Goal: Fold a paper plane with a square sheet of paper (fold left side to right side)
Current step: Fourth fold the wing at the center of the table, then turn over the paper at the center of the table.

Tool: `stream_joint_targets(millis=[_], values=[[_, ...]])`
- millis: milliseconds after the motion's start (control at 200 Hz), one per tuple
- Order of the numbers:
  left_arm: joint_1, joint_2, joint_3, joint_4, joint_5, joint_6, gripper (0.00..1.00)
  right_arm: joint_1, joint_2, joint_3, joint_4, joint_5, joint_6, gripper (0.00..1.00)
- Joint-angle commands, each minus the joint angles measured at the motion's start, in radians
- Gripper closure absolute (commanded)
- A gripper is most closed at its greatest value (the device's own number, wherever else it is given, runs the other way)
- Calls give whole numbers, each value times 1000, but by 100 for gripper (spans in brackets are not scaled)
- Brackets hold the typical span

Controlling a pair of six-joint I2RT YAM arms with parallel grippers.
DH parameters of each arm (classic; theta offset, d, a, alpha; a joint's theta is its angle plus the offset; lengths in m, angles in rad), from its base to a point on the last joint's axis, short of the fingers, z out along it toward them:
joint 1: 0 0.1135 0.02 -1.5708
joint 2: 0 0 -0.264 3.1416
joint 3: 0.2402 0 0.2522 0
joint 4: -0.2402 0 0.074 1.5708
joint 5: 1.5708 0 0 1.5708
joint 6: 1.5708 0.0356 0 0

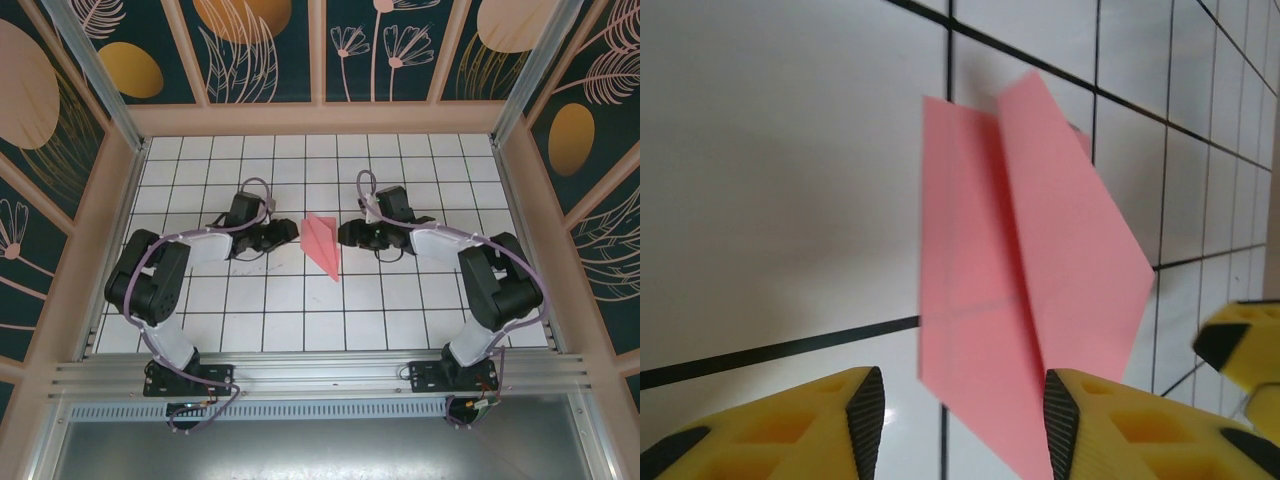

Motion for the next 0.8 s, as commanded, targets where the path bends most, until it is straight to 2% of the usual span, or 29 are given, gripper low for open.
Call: stream_joint_targets(millis=[0, 180, 470, 530, 635, 665, 796], values=[[-19, 52, 21, 117, 44, -66, 51, 7, 38, 28, 44, -11, -13, 47], [-34, 118, 66, 122, 52, -76, 50, 18, 97, 63, 77, -42, -11, 48], [-47, 166, 105, 125, 57, -90, 49, 35, 195, 144, 69, -17, -22, 61], [-49, 171, 105, 125, 56, -92, 49, 34, 203, 150, 72, -23, -25, 69], [-51, 171, 105, 123, 55, -93, 49, 31, 202, 147, 75, -25, -33, 94], [-51, 171, 131, 123, 54, -95, 49, 27, 198, 143, 77, -23, -33, 98], [-54, 173, 141, 124, 56, -98, 48, 9, 166, 112, 89, -23, -27, 100]])
